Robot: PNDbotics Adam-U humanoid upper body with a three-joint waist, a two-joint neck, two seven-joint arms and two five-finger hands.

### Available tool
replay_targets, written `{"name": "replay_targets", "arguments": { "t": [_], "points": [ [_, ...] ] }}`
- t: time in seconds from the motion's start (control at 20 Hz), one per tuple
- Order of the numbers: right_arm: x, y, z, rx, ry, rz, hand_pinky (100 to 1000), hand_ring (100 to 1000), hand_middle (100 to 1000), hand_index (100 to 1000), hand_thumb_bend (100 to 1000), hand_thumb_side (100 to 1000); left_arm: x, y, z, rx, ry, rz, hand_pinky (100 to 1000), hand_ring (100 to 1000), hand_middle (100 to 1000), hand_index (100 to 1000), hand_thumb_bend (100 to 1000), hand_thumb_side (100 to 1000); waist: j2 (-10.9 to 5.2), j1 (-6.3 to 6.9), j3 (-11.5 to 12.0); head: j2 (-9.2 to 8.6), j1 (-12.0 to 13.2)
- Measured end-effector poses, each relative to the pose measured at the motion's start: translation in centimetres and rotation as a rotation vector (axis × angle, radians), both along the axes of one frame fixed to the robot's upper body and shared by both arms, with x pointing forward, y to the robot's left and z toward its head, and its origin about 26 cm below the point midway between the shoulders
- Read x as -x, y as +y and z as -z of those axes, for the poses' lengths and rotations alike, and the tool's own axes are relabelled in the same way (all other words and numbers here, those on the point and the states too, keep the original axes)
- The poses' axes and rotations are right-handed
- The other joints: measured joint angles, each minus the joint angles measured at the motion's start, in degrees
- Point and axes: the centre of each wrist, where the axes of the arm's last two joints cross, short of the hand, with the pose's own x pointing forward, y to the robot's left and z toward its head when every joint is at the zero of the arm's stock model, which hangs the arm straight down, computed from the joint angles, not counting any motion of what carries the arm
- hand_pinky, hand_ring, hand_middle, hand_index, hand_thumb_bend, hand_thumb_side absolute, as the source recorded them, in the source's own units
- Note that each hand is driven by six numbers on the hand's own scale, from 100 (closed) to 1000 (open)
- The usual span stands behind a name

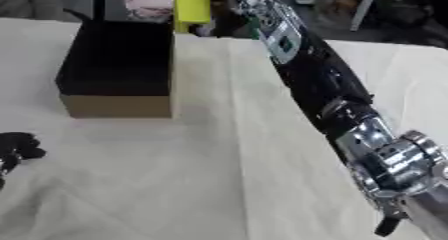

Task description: Pick up objects on the table and place them in the box.

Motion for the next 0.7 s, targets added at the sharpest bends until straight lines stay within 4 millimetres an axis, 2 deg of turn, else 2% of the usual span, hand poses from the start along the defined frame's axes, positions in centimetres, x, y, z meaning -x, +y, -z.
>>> {"name": "replay_targets", "arguments": {
  "t": [0.1,0.15,0.25,0.4,0.7],
  "points": [
    [0.0,0.2,-0.1,0.006,0.000,-0.010,692,761,457,629,495,180,0.0,0.0,0.0,0.000,0.000,0.002,703,592,565,670,462,670,0.02,0.00,0.56,-0.01,-0.25],
    [0.0,0.9,-0.1,0.010,0.001,-0.025,692,762,461,634,516,189,0.0,-0.1,0.0,0.000,0.000,0.003,702,591,565,670,460,671,0.07,0.01,1.26,-0.02,-0.50],
    [0.0,2.9,0.1,0.011,0.007,-0.070,692,763,466,640,484,195,0.0,-0.2,0.0,-0.001,0.000,0.008,703,591,564,669,462,671,0.20,-0.17,2.05,-0.05,-0.85],
    [0.1,4.6,0.5,0.015,0.016,-0.108,693,766,473,648,480,207,-0.1,-0.3,-0.2,0.000,-0.004,0.015,703,591,564,669,463,670,0.28,-0.16,2.71,-0.31,-1.27],
    [0.2,6.5,1.2,0.043,0.030,-0.160,706,781,505,678,486,258,-0.1,-0.3,-0.2,0.000,-0.004,0.019,703,591,564,669,463,670,0.51,-0.17,3.31,-0.52,-1.76]
  ]
}}
